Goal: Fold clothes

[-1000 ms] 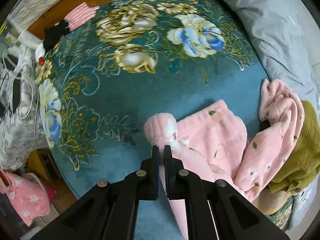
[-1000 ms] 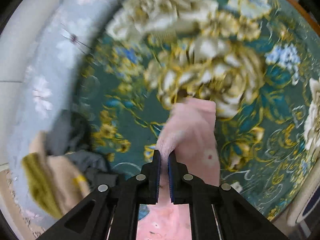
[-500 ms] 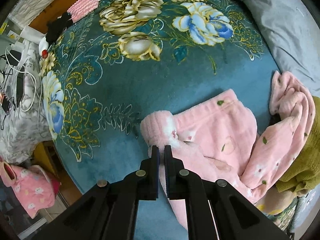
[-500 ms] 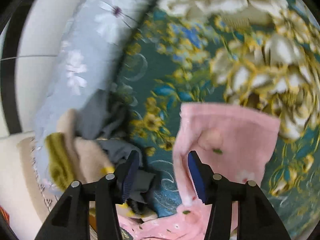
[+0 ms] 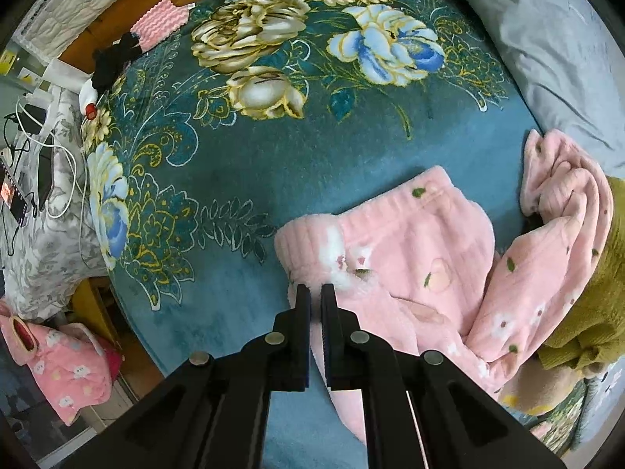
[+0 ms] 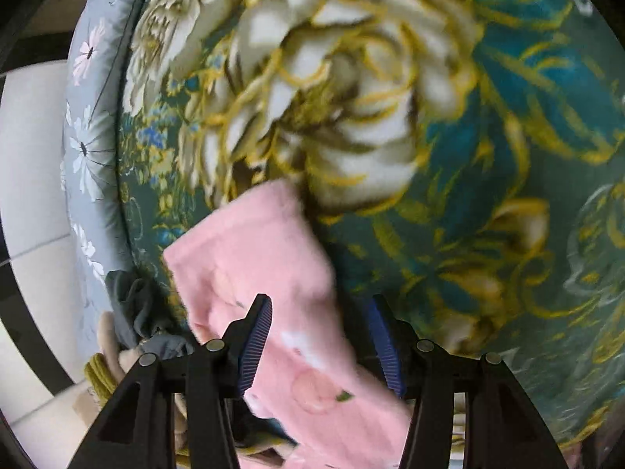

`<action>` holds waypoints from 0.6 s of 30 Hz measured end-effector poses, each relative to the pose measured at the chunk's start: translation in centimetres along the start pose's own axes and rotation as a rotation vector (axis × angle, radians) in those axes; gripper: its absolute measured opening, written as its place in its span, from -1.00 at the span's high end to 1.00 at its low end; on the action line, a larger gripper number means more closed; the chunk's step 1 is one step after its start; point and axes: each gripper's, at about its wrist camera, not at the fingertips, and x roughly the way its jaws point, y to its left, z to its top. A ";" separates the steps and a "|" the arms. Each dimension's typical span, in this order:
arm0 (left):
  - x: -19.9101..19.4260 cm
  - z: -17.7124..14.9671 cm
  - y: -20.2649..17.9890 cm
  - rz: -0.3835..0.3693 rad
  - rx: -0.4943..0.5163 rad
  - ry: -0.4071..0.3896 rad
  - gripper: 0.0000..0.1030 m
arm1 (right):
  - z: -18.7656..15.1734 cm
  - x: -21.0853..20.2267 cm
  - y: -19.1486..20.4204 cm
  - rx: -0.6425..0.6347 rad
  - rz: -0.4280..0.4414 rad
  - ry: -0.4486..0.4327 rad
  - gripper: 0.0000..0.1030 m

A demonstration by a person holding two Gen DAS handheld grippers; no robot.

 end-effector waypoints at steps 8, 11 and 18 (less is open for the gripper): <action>-2.5 0.0 -0.7 -0.001 0.053 -0.081 0.93 | -1.6 -2.5 4.2 -0.139 -0.016 -0.039 0.91; -5.0 0.0 -0.7 -0.047 0.095 -0.154 0.93 | -2.1 -8.1 5.1 -0.291 0.037 -0.137 0.92; -3.9 -2.2 3.8 -0.021 0.133 -0.151 0.93 | -3.4 -15.5 -4.4 -0.294 -0.130 -0.250 0.92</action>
